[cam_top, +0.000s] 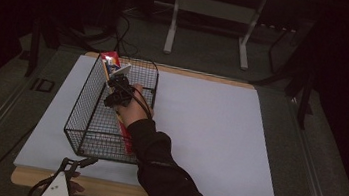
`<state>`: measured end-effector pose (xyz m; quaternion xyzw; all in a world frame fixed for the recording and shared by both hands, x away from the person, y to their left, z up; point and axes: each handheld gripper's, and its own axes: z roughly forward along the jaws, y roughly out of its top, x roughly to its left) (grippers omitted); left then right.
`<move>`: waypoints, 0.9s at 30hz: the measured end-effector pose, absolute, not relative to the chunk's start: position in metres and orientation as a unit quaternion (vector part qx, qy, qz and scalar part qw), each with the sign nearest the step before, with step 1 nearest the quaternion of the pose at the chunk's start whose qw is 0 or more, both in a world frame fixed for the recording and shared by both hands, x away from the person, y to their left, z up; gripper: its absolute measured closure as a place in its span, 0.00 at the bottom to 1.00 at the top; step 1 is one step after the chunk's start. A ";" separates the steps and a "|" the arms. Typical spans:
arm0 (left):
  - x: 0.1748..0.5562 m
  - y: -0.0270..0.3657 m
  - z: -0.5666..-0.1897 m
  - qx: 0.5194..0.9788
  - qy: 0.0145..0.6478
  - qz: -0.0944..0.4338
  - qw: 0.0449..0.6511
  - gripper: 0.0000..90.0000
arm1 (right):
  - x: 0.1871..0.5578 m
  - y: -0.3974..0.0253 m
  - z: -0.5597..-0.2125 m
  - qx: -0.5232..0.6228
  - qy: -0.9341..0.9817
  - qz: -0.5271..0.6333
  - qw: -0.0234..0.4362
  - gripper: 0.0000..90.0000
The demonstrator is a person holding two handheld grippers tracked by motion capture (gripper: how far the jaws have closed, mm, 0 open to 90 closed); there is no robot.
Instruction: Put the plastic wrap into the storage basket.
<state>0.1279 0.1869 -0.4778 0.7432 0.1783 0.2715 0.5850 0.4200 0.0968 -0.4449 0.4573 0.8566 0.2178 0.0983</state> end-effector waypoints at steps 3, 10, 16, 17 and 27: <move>0.128 0.187 -0.478 0.744 0.179 0.270 0.585 0.00 | 0.420 0.098 -0.447 0.457 0.857 0.215 0.101 0.43; 0.128 0.186 -0.478 0.745 0.178 0.270 0.583 0.00 | 0.423 0.097 -0.454 0.457 0.859 0.212 0.093 0.42; 0.128 0.186 -0.478 0.747 0.177 0.269 0.582 0.00 | 0.425 0.094 -0.457 0.454 0.861 0.212 0.083 0.39; 0.128 0.186 -0.478 0.747 0.176 0.270 0.582 0.00 | 0.425 0.093 -0.456 0.455 0.859 0.219 0.081 0.39; 0.129 0.185 -0.478 0.748 0.176 0.268 0.581 0.00 | 0.422 0.084 -0.442 0.445 0.853 0.258 0.095 0.33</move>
